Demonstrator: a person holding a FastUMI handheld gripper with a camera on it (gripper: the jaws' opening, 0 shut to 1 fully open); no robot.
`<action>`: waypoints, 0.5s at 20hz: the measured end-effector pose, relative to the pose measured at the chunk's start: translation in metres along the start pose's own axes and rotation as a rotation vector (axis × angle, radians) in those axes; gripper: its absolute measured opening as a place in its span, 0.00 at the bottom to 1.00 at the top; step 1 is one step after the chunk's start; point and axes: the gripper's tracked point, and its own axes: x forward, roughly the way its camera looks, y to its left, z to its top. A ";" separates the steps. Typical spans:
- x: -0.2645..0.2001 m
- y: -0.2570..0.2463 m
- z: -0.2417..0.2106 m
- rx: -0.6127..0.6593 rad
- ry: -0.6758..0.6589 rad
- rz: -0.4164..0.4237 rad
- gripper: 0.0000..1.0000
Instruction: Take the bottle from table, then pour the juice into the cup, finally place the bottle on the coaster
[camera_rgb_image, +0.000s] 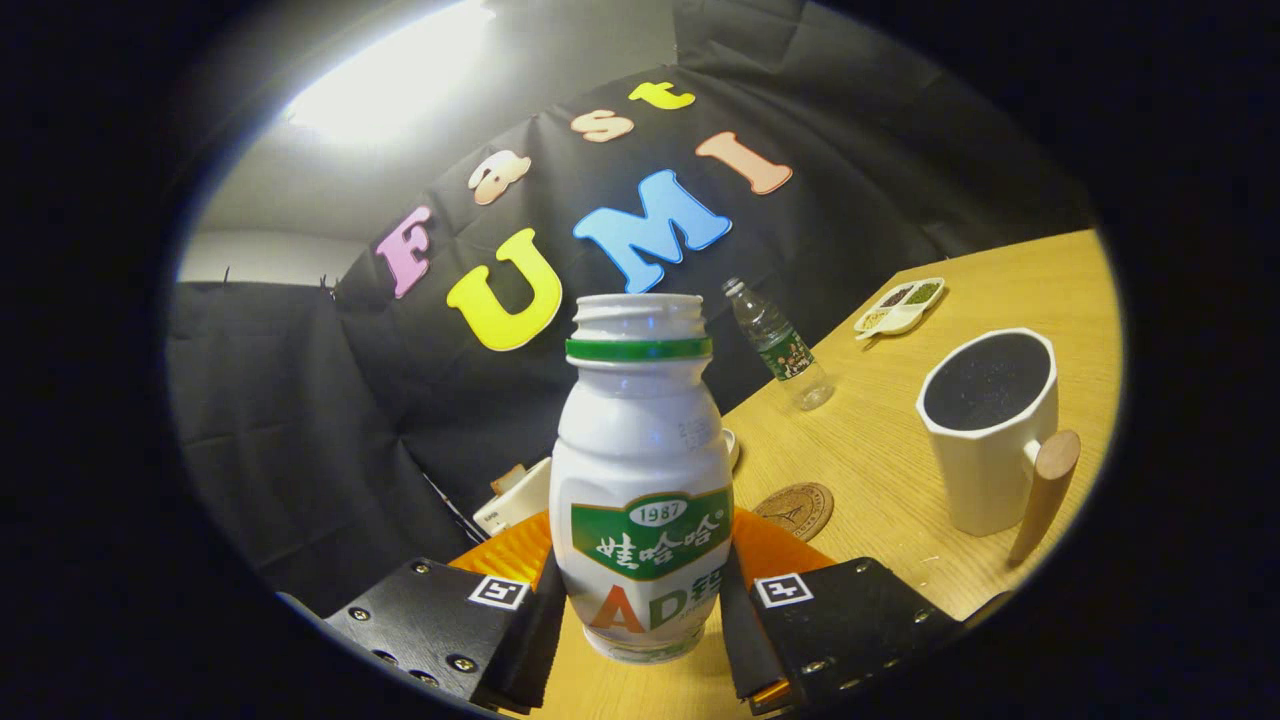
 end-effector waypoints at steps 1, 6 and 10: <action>-0.001 -0.001 0.004 0.030 -0.006 0.006 0.67; -0.007 -0.006 0.025 0.191 -0.041 0.049 0.67; -0.010 -0.012 0.035 0.315 -0.054 0.071 0.67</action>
